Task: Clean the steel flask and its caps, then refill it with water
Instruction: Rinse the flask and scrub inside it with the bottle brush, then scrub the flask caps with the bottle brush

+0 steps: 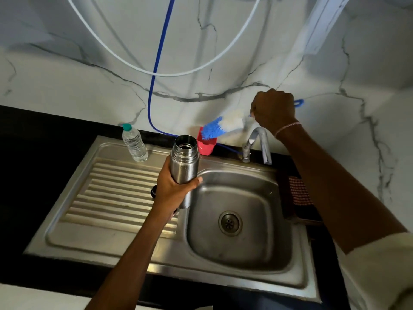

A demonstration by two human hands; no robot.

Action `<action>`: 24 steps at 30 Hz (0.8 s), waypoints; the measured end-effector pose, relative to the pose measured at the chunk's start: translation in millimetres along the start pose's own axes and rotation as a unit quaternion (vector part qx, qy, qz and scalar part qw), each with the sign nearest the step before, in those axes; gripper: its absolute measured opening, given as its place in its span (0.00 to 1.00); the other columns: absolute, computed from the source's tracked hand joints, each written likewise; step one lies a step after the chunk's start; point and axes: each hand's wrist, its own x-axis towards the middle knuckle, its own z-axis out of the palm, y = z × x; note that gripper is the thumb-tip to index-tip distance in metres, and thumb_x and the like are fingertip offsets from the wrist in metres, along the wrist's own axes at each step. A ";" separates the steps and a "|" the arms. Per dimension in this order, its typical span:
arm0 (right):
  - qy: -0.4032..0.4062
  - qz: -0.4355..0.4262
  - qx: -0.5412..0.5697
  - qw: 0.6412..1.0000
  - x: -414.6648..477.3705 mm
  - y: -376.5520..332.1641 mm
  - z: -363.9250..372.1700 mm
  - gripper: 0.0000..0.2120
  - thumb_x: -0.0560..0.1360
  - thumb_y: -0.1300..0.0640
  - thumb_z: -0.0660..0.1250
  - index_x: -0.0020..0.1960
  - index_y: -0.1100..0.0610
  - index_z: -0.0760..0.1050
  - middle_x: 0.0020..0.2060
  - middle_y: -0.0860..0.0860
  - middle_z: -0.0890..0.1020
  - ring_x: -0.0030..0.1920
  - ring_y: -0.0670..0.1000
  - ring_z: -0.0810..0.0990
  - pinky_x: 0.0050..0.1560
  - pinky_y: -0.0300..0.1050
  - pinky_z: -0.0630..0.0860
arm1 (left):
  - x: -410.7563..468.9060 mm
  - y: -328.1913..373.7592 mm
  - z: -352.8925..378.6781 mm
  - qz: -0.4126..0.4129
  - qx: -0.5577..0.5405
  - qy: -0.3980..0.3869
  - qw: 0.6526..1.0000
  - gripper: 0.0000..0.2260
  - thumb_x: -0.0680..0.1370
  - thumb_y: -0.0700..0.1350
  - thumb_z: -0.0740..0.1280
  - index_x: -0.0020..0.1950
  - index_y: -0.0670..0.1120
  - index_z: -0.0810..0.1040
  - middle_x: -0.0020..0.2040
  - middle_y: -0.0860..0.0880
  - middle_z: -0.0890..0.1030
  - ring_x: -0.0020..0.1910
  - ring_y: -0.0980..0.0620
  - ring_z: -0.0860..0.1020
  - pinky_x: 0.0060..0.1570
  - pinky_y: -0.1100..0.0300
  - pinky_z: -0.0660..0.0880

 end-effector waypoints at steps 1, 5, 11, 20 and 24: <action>-0.002 -0.015 -0.012 1.000 7.0 -5.3 0.0 0.05 0.77 0.55 0.70 0.48 0.57 0.80 0.43 0.57 0.82 0.44 0.60 0.83 0.42 0.47 0.67 | 1.1 -2.0 -1.6 0.001 0.000 0.000 1.000 0.32 0.66 0.33 0.82 0.67 0.46 0.75 0.55 0.49 0.84 0.50 0.53 0.84 0.48 0.63 0.81; -0.012 -0.045 -0.051 0.998 30.1 -21.4 2.8 0.07 0.73 0.54 0.74 0.45 0.58 0.80 0.42 0.56 0.82 0.43 0.59 0.82 0.41 0.47 0.67 | 4.2 -9.8 -5.0 -0.001 0.006 -0.002 1.000 0.30 0.66 0.33 0.82 0.63 0.48 0.76 0.52 0.50 0.84 0.48 0.52 0.84 0.47 0.61 0.81; -0.017 -0.097 -0.107 0.989 47.9 -44.4 16.8 0.05 0.73 0.59 0.72 0.41 0.55 0.76 0.38 0.54 0.82 0.40 0.58 0.83 0.40 0.46 0.66 | 9.6 -20.6 -6.1 -0.015 -0.011 -0.007 1.000 0.31 0.66 0.33 0.82 0.65 0.48 0.76 0.54 0.49 0.85 0.50 0.49 0.84 0.48 0.58 0.82; -0.039 -0.149 -0.126 0.980 58.4 -73.3 46.8 0.07 0.75 0.67 0.65 0.43 0.56 0.76 0.40 0.54 0.81 0.43 0.58 0.83 0.42 0.47 0.67 | 14.2 -28.0 -6.6 -0.019 -0.011 -0.019 1.000 0.31 0.66 0.33 0.82 0.63 0.55 0.76 0.55 0.50 0.84 0.52 0.48 0.84 0.51 0.55 0.82; -0.051 -0.163 -0.116 0.979 56.1 -79.7 52.1 0.08 0.74 0.68 0.67 0.43 0.55 0.76 0.40 0.54 0.81 0.44 0.58 0.83 0.47 0.49 0.71 | 14.7 -29.3 -6.8 -0.015 -0.007 -0.027 1.000 0.32 0.66 0.33 0.82 0.63 0.56 0.75 0.56 0.51 0.84 0.53 0.49 0.83 0.50 0.57 0.82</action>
